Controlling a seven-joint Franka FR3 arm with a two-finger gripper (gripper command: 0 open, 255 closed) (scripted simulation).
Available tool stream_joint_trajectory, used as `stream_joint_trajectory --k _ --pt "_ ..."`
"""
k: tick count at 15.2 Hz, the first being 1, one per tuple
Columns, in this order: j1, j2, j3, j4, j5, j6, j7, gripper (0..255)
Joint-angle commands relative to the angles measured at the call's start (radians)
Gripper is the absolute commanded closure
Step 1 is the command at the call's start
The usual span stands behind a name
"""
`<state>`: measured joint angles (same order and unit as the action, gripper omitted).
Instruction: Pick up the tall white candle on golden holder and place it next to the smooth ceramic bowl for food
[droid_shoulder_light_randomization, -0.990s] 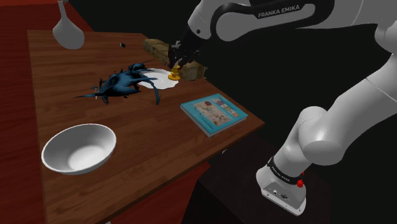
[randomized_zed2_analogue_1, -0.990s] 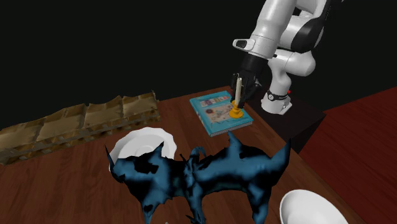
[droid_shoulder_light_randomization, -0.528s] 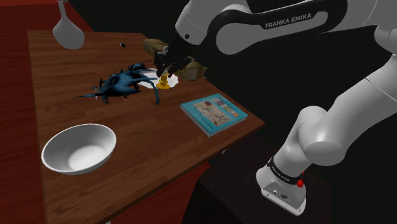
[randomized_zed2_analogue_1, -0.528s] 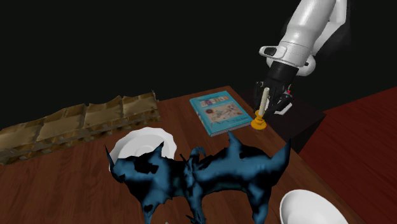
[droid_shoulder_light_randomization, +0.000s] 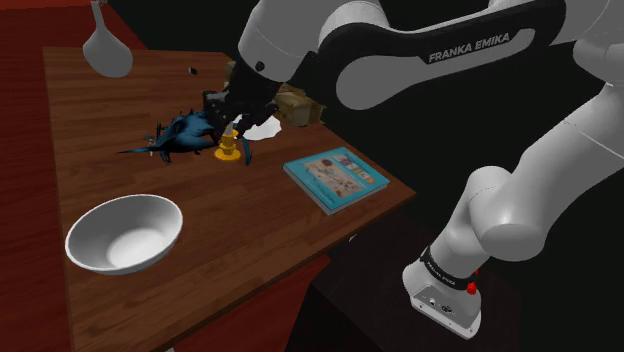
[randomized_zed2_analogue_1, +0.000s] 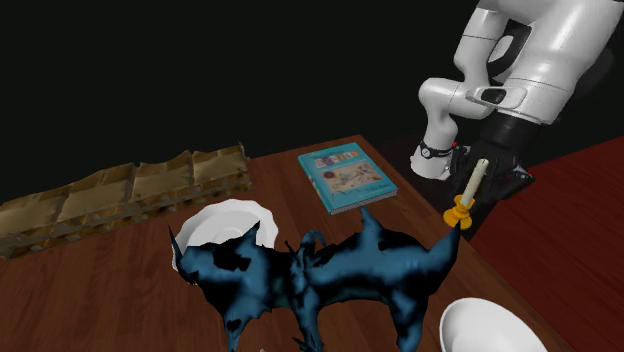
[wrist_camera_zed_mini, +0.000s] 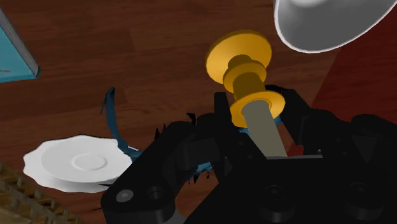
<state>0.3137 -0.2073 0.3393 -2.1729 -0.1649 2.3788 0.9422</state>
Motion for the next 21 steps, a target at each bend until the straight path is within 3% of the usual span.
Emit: stream_joint_trajectory --k 1,12,21 --pt "0.011 0.02 0.037 0.029 -0.024 -0.017 0.063 255" --pt "0.106 0.256 0.215 0.302 -0.241 -0.166 0.411 255" --pt "0.109 0.289 0.207 0.221 -0.298 -0.067 0.473 255"
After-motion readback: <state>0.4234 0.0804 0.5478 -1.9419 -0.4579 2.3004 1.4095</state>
